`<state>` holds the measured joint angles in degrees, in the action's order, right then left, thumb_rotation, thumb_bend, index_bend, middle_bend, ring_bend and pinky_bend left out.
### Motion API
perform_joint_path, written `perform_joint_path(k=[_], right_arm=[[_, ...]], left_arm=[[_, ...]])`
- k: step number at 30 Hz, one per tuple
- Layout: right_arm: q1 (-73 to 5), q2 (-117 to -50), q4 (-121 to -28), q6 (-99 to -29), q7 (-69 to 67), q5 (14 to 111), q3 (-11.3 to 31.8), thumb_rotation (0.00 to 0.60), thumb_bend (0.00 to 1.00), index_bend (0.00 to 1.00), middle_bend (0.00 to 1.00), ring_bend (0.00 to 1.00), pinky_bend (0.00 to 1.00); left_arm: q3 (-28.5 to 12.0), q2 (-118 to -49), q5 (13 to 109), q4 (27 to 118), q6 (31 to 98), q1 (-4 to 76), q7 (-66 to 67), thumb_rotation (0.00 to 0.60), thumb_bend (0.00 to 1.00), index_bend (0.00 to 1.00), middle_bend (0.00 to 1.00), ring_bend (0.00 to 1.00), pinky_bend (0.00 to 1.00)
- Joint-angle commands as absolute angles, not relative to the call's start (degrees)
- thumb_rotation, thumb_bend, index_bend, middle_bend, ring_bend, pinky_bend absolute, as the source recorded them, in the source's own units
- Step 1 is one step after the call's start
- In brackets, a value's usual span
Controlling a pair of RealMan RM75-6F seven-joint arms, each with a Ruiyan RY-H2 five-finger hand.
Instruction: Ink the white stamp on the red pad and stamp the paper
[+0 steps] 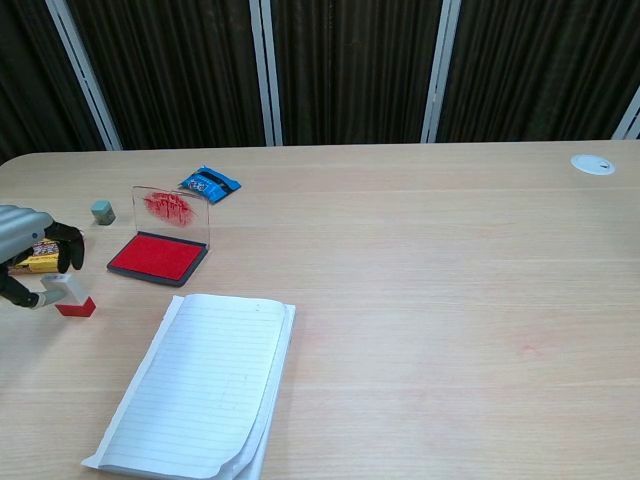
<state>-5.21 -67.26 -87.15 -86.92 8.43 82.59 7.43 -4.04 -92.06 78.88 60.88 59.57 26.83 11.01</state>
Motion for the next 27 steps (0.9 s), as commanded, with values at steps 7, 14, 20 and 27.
perform_joint_path(k=[7, 14, 20, 27], right_arm=[[-5.3, -67.5, -86.8, -86.8, 8.7, 82.5, 7.4, 0.600, 0.00, 0.00, 0.00, 0.00, 0.00], [-5.3, -67.4, -86.7, -86.8, 8.6, 82.3, 7.4, 0.600, 0.00, 0.00, 0.00, 0.00, 0.00], [-5.3, -67.5, -86.6, -86.8, 8.7, 82.2, 7.5, 0.600, 0.00, 0.00, 0.00, 0.00, 0.00], [-5.3, -67.5, -86.6, -86.7, 8.6, 82.0, 7.5, 0.600, 0.00, 0.00, 0.00, 0.00, 0.00]], left_arm=[[-3.8, -92.2, 79.2, 60.2, 60.1, 27.0, 10.4, 0.600, 0.28, 0.47, 0.49, 0.92, 0.96], [-3.8, -92.2, 78.9, 60.4, 59.6, 27.5, 11.1, 0.600, 0.30, 0.49, 0.50, 0.91, 0.96], [-3.8, -92.1, 78.6, 61.0, 59.4, 27.7, 11.6, 0.600, 0.34, 0.51, 0.52, 0.91, 0.96], [-4.1, -91.5, 78.6, 61.8, 59.8, 28.0, 10.8, 0.600, 0.35, 0.52, 0.53, 0.91, 0.96]])
